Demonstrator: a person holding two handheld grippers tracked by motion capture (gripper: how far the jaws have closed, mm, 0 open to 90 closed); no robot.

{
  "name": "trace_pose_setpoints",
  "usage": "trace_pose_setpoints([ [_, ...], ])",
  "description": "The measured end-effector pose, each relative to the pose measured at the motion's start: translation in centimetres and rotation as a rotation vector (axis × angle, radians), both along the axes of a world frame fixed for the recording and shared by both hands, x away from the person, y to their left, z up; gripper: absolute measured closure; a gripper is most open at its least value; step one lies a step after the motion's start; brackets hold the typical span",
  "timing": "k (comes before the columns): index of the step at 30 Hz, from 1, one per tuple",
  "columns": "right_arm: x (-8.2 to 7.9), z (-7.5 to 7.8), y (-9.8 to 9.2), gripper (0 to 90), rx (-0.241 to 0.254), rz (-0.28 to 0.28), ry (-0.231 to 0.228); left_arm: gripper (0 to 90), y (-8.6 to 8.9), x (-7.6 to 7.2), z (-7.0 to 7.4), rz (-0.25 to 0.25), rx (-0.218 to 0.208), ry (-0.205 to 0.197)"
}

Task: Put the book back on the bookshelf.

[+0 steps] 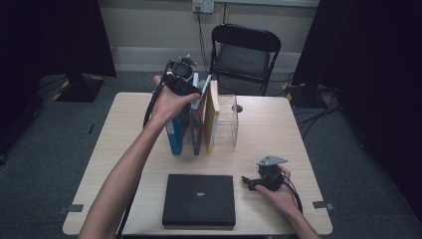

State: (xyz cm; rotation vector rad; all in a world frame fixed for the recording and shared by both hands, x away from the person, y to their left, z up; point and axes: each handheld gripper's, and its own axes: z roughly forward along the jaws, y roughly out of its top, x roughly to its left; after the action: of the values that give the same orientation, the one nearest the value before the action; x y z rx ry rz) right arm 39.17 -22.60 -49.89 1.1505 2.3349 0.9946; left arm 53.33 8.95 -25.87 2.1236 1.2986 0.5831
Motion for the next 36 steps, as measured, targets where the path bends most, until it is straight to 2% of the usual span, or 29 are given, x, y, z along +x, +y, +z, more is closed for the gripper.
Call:
trace_pose_setpoints([
  [2, 0.0, 0.0, 0.0, 12.9, 0.0, -0.002, 0.001, 30.7, 0.0, 0.5, 0.3, 0.049, -0.02, 0.007],
  [3, 0.0, 0.0, 0.1, 12.8, -0.001, -0.001, 0.001, 30.0, -0.2, 1.0, 0.3, 0.051, -0.023, 0.018],
  [5, 0.0, 0.0, 0.1, 12.9, 0.001, -0.001, 0.003, 29.1, -0.4, 1.6, 0.3, 0.053, 0.012, 0.027],
  [12, 0.0, 0.0, 0.0, 12.9, 0.001, 0.005, 0.002, 28.1, -1.0, 4.2, 0.0, 0.1, 0.008, 0.042],
  [15, 0.0, 0.0, 0.0, 12.9, -0.001, 0.008, 0.002, 29.2, -1.1, 4.8, -0.1, 0.115, 0.01, 0.04],
  [24, 0.0, 0.0, 0.1, 12.9, -0.002, 0.017, 0.003, 26.8, -1.5, 5.8, -0.3, 0.136, 0.0, 0.025],
  [26, 0.0, 0.0, 0.1, 12.9, -0.002, 0.017, 0.005, 28.8, -1.7, 6.0, -0.4, 0.17, -0.002, -0.004],
  [28, 0.0, 0.1, 0.2, 12.9, -0.002, 0.018, 0.007, 28.8, -1.8, 6.2, -0.5, 0.16, -0.021, 0.002],
  [30, 0.0, 0.1, 0.2, 12.9, -0.002, 0.023, 0.006, 28.0, -1.9, 6.2, -0.5, 0.159, -0.018, -0.006],
  [31, 0.0, 0.1, 0.2, 12.9, -0.002, 0.025, 0.006, 28.2, -1.9, 6.2, -0.5, 0.159, -0.019, -0.014],
  [33, 0.0, 0.1, 0.2, 12.9, -0.001, 0.028, 0.005, 28.9, -1.8, 6.0, -0.3, 0.17, -0.037, -0.057],
  [36, 0.0, 0.1, 0.2, 12.9, -0.002, 0.029, 0.006, 28.6, -1.8, 5.7, -0.2, 0.158, -0.039, -0.041],
])
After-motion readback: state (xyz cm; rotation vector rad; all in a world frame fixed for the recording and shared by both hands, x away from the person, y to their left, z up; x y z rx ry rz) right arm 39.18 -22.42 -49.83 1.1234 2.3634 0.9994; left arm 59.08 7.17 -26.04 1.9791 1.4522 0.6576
